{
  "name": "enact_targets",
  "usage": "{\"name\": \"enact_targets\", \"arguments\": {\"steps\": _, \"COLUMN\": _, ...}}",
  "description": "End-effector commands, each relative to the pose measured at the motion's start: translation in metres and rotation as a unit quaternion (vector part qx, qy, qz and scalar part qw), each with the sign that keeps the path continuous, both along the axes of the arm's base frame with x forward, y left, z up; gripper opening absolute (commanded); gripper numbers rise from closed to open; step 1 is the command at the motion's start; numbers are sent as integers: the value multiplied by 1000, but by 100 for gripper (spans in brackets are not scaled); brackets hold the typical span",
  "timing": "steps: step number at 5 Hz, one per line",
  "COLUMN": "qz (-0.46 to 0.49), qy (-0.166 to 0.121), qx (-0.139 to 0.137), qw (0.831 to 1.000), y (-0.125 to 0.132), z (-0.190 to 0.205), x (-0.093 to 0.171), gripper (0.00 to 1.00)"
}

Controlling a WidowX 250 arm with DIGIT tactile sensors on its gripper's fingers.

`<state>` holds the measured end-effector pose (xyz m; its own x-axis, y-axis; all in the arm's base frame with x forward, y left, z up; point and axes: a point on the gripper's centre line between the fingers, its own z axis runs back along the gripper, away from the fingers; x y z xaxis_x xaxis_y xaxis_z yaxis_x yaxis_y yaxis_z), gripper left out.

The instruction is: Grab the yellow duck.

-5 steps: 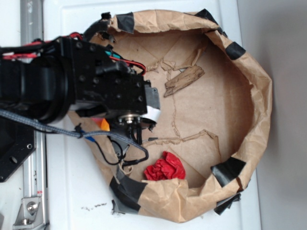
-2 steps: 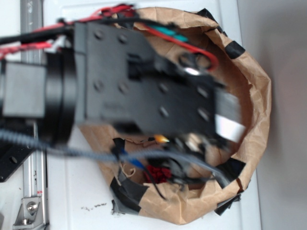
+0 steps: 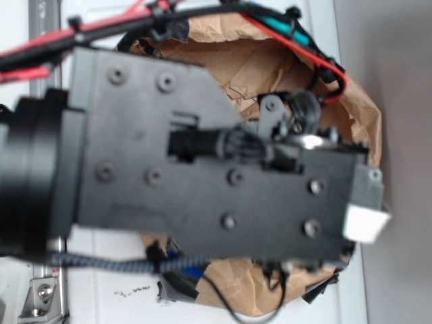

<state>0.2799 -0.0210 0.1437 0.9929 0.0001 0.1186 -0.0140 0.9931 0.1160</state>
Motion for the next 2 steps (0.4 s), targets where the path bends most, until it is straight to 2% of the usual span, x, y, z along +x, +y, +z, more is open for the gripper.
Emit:
{"name": "enact_targets", "arguments": {"steps": 1, "qz": 42, "qy": -42, "qx": -20, "qw": 998, "y": 40, "z": 25, "x": -19, "gripper": 0}}
{"name": "enact_targets", "arguments": {"steps": 2, "qz": 41, "qy": -40, "qx": -49, "qw": 997, "y": 41, "z": 24, "x": -15, "gripper": 0}}
